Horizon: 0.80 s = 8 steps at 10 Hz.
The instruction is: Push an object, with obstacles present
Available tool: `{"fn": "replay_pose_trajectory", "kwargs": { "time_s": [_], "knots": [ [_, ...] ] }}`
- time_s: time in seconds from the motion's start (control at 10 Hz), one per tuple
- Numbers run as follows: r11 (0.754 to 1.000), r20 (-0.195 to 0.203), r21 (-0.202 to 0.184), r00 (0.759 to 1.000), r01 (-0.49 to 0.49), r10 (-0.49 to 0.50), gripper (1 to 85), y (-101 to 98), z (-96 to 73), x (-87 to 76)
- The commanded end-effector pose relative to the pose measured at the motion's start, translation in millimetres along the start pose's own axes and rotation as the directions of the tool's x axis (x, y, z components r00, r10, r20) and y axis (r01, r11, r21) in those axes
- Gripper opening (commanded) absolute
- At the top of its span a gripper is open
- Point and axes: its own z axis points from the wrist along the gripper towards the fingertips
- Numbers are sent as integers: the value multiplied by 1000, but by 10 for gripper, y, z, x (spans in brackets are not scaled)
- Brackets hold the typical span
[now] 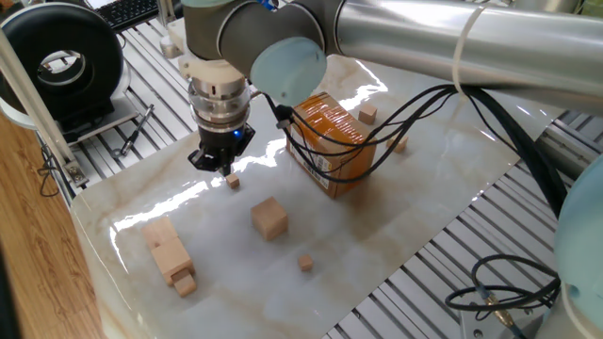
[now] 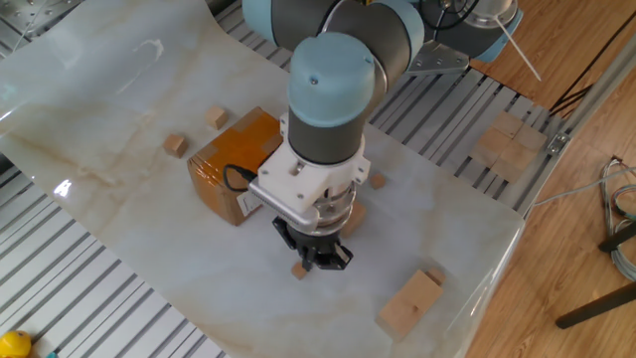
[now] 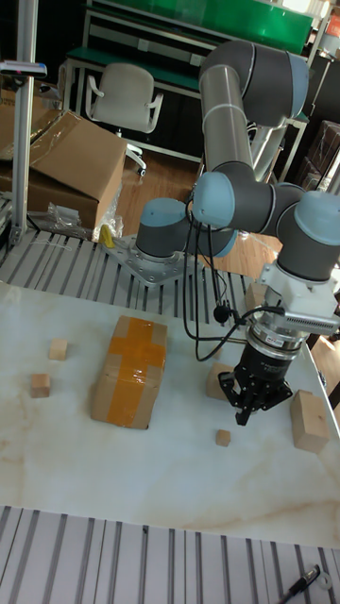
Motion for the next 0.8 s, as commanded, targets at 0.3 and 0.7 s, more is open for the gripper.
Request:
{"fn": "replay_pose_trajectory", "kwargs": {
  "time_s": [0.3,0.7],
  "knots": [
    [998,29,58,999,31,-33,13,-149,0,-89],
    [997,10,80,1000,20,-21,13,-231,70,-34]
  ]
}}
